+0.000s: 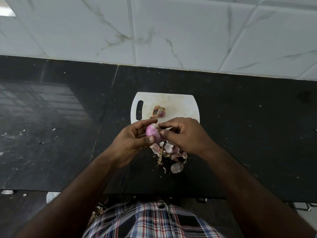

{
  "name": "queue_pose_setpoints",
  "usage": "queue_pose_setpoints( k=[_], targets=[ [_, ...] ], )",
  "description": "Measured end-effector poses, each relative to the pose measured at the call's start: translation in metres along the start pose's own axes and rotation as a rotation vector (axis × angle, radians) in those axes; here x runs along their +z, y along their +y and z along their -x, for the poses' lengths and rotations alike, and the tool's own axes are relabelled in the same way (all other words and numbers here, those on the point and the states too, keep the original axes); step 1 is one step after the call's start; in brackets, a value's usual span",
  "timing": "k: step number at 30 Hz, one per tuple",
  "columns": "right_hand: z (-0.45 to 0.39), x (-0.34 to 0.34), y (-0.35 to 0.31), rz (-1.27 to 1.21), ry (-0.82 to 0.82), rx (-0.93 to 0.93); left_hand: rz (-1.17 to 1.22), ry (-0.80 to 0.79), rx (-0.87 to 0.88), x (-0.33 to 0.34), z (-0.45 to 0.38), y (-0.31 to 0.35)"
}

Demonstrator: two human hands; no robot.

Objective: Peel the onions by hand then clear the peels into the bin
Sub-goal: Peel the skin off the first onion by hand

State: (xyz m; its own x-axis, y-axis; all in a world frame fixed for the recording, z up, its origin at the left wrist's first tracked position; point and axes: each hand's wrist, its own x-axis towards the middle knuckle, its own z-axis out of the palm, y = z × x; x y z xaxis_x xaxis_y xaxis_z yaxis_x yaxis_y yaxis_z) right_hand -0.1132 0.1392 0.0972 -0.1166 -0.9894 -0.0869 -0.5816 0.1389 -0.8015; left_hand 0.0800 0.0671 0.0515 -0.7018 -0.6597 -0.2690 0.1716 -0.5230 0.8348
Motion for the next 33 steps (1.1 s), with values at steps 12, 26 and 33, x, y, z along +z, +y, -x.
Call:
queue_pose_setpoints(
  k=[12,26,33],
  targets=[
    [0.002,0.008,-0.004,0.023,0.042,0.038,-0.272,0.096,0.094,0.011,-0.001,0.004],
    [0.001,0.008,0.014,-0.408,0.013,0.16,-0.015,0.059,-0.002,0.008,-0.002,0.002],
    [0.0,0.009,0.01,-0.285,0.056,0.113,-0.058,0.086,0.005,0.012,-0.003,0.003]
  ],
)
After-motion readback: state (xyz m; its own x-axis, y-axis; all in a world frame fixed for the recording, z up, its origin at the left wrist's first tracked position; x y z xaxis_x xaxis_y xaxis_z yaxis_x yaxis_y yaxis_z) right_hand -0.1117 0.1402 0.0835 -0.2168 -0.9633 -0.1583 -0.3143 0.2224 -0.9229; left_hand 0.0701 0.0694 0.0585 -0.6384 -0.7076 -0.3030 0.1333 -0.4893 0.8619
